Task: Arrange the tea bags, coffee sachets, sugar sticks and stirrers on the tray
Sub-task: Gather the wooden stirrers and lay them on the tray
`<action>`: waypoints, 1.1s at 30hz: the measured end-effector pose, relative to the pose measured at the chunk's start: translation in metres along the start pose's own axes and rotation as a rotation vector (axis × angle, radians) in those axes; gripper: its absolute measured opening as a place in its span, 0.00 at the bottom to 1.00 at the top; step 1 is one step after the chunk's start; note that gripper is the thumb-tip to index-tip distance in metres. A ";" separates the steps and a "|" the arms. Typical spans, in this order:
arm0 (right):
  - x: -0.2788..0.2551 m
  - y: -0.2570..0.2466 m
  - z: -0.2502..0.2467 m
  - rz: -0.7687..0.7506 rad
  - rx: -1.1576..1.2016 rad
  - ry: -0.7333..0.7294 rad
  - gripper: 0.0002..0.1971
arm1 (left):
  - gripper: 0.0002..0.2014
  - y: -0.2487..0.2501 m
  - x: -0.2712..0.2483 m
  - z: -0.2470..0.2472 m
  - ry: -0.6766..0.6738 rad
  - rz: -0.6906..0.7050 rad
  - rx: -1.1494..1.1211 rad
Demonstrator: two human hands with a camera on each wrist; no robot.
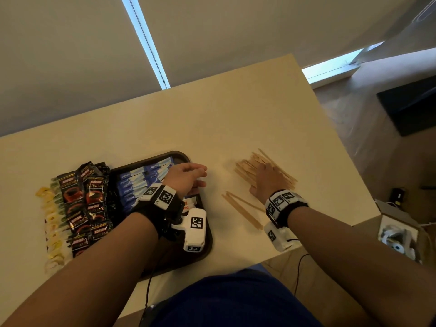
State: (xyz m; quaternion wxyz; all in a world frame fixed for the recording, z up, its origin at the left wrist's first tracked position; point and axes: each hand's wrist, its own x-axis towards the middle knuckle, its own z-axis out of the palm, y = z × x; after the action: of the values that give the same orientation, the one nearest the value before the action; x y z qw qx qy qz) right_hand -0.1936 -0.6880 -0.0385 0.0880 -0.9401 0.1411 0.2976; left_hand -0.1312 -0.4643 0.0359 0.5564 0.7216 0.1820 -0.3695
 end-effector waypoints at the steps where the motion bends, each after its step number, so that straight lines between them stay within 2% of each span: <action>1: 0.001 0.000 -0.002 -0.004 0.008 0.001 0.32 | 0.07 0.001 0.000 -0.001 0.000 0.000 -0.001; 8: -0.001 -0.008 -0.025 -0.001 0.074 0.011 0.34 | 0.06 0.001 0.001 -0.013 0.028 -0.005 -0.032; 14: -0.003 -0.043 -0.052 -0.130 0.309 0.064 0.22 | 0.04 0.001 -0.002 -0.014 -0.046 0.019 -0.059; 17: -0.005 -0.080 -0.064 -0.235 0.409 0.032 0.20 | 0.20 0.004 -0.006 -0.011 -0.145 0.016 -0.064; 19: -0.006 -0.105 -0.067 -0.340 0.429 -0.006 0.20 | 0.30 0.005 -0.007 -0.013 -0.170 0.001 -0.148; 23: -0.008 -0.147 -0.065 -0.492 0.426 -0.037 0.20 | 0.22 0.007 -0.008 -0.030 0.021 -0.021 -0.370; 26: -0.009 -0.175 -0.069 -0.544 0.377 -0.045 0.22 | 0.25 0.001 -0.008 -0.050 0.145 -0.017 -0.414; 29: -0.011 -0.197 -0.072 -0.603 0.322 -0.045 0.20 | 0.21 -0.001 -0.012 -0.064 0.155 0.030 -0.507; 31: -0.012 -0.208 -0.070 -0.630 0.329 -0.037 0.24 | 0.16 -0.001 -0.015 -0.073 0.161 0.043 -0.523; 33: -0.015 -0.217 -0.072 -0.661 0.313 -0.035 0.25 | 0.17 -0.002 -0.015 -0.081 0.193 0.051 -0.507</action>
State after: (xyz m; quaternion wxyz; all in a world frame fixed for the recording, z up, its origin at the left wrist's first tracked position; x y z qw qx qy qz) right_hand -0.0974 -0.4978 0.0461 0.3245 -0.9049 -0.1281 0.2440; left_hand -0.1156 -0.3859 0.0546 0.7086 0.5955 0.3025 -0.2275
